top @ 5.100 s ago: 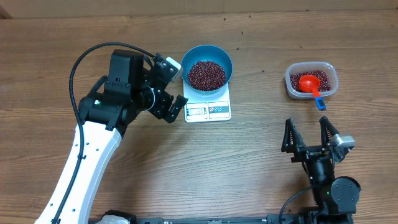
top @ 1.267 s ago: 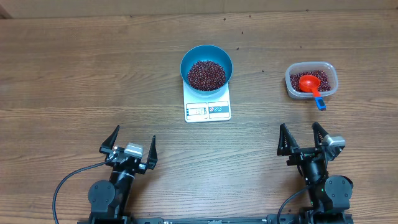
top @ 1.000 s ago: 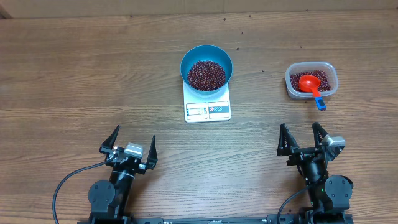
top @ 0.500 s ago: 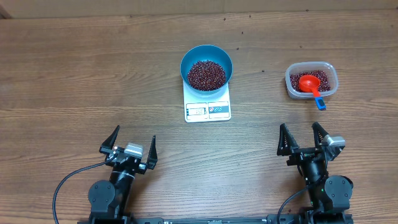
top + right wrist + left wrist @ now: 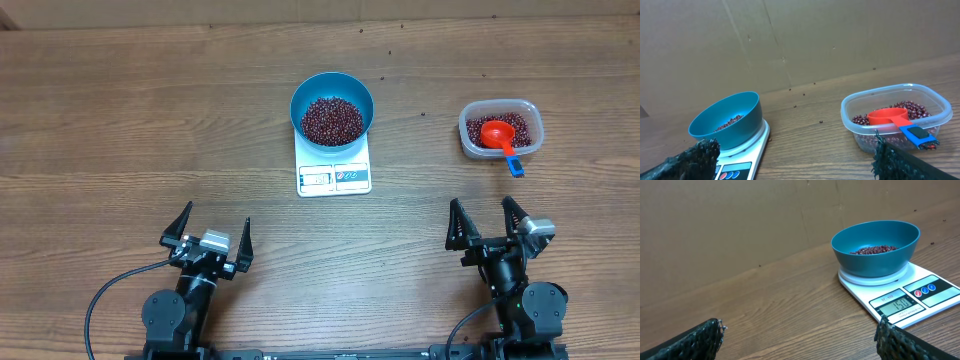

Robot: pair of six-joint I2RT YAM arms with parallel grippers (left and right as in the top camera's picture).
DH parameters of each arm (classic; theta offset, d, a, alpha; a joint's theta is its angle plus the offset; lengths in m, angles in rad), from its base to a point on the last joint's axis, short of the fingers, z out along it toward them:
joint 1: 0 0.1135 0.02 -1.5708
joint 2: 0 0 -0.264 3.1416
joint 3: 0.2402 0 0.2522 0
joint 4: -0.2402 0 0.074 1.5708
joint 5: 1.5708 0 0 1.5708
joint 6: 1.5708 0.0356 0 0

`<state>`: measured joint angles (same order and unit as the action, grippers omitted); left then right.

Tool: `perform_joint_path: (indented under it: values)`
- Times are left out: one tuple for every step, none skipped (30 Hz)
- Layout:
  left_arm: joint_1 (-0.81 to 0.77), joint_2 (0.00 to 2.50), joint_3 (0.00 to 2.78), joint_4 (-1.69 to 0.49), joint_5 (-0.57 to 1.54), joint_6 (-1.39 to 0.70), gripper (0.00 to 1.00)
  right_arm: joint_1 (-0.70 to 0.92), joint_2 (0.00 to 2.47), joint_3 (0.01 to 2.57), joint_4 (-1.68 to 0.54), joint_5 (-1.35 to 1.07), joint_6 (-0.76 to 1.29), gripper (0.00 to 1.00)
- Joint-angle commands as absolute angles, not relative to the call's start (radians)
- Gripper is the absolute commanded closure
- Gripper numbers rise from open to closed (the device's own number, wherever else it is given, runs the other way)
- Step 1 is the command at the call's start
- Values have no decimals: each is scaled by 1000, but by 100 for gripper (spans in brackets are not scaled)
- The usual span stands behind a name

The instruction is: Scoop item into bowl and weigh 150g on scale

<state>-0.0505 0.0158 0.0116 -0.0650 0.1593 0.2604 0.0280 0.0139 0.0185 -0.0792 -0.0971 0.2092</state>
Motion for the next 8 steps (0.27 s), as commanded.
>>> perform_joint_path:
  values:
    - [-46,4,5,-65,146,246,1,35,3,8,-74,-98,212,0]
    - [-46,4,5,-65,146,246,1,35,3,8,-74,-98,212,0]
    - [-46,4,5,-65,146,246,1,35,3,8,-74,-98,212,0]
    - [-46,4,5,-65,146,246,0,35,3,8,-74,-98,212,0]
    - [-46,4,5,-65,146,246,0,35,3,8,-74,-98,212,0]
    - [-46,4,5,-65,146,246,1,35,3,8,-74,-98,212,0]
    - [-46,4,5,-65,146,246,0,35,3,8,-74,-98,212,0]
    - [-46,4,5,-65,146,246,1,35,3,8,-74,-98,212,0]
